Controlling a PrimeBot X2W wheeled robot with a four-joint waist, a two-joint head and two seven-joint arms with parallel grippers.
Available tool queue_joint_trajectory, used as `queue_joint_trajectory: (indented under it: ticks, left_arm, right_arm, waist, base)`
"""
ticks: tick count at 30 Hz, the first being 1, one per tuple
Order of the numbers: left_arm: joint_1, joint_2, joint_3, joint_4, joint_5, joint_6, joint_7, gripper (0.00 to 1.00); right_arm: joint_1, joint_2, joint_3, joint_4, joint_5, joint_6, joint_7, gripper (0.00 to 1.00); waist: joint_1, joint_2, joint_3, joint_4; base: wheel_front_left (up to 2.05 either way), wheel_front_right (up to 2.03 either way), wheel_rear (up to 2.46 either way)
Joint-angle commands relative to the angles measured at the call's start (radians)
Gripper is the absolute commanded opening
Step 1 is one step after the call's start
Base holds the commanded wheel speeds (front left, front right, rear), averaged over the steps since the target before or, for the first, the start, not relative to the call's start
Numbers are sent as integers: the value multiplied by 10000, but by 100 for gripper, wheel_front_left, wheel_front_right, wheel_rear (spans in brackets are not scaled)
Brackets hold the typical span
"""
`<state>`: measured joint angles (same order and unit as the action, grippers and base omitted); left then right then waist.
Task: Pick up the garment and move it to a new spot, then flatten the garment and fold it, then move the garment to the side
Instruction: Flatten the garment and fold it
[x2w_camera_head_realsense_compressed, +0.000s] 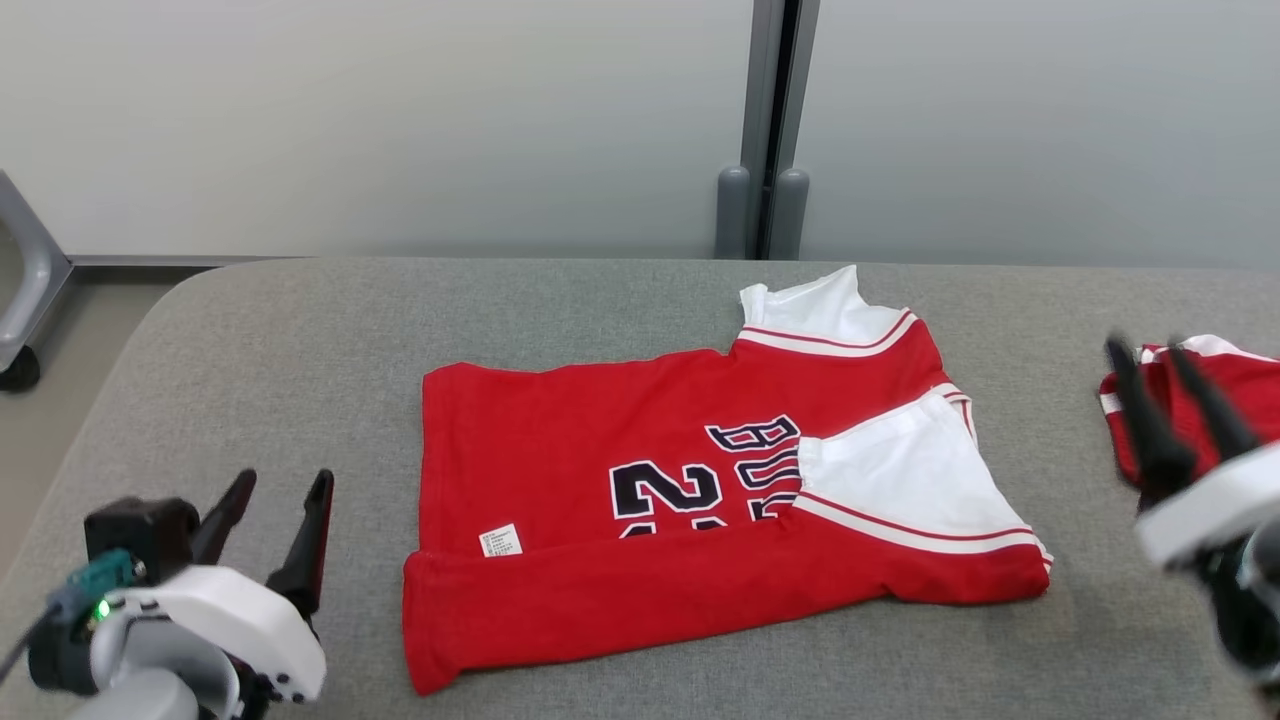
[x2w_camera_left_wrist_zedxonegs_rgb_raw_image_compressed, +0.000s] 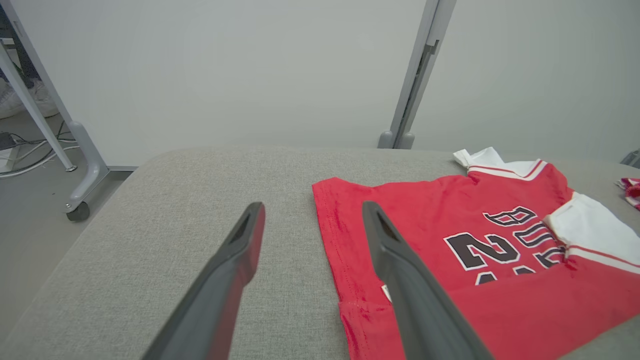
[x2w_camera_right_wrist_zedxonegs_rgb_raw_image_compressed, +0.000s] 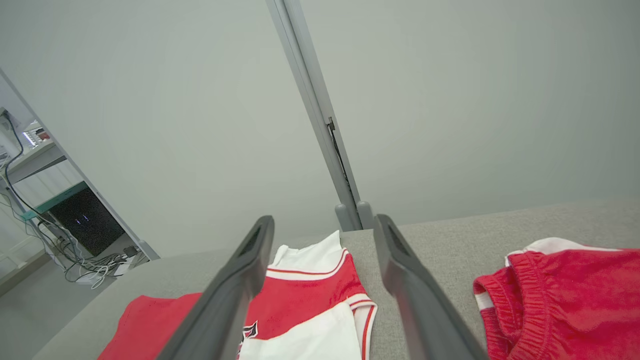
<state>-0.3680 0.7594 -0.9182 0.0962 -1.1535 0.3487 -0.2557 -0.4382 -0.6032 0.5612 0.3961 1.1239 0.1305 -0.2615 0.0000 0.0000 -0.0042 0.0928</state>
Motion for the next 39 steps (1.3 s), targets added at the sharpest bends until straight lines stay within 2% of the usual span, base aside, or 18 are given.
queue_joint_trajectory:
  ticks: [1, 3, 4, 8, 13, 25, 33, 39]
  left_arm:
    - [215, -34, 160, -67, 49, 134, -52, 100]
    - [876, -267, 665, -402, 331, 598, -90, 100]
    - [1215, -421, 961, -540, 430, 690, -94, 100]
    - [2426, -990, 1458, -655, 852, 689, -95, 100]
    - [2663, -1441, 1095, -154, 1036, 276, -29, 100]
    - [1639, -2448, 75, 1724, 808, -1005, 1407, 100]
    - [1106, -2929, -190, 2919, 578, -1306, 2287, 100]
    - [642, -3216, -418, 3659, 331, -1702, 3203, 100]
  right_arm:
    - [388, 200, -128, 16, -251, 6, -43, 100]
    - [1185, 708, -748, 72, -1069, 6, -44, 100]
    - [1529, 955, -969, 129, -1335, 6, -44, 100]
    - [2217, 1553, -977, 624, -2044, 6, 70, 100]
    - [1820, 1807, -643, 1628, -2268, 6, 937, 100]
    - [629, 2229, -340, 3982, -2028, 4, 2118, 100]
    - [420, 2332, -27, 4632, -1673, 4, 3070, 100]
    - [302, 2347, 265, 4707, -1488, 6, 3614, 100]
  waist:
    - [0, 0, -34, -2]
    - [0, 0, -68, -15]
    - [0, 0, -72, -15]
    - [0, 0, -48, -59]
    - [0, 0, 26, -47]
    - [0, 0, 290, 362]
    - [0, 0, 448, 420]
    - [0, 0, 534, 372]
  base:
    - [0, 0, 0]
    - [0, 0, 0]
    - [0, 0, 0]
    - [0, 0, 0]
    - [0, 0, 0]
    - [0, 0, 0]
    - [0, 0, 0]
    - [0, 0, 0]
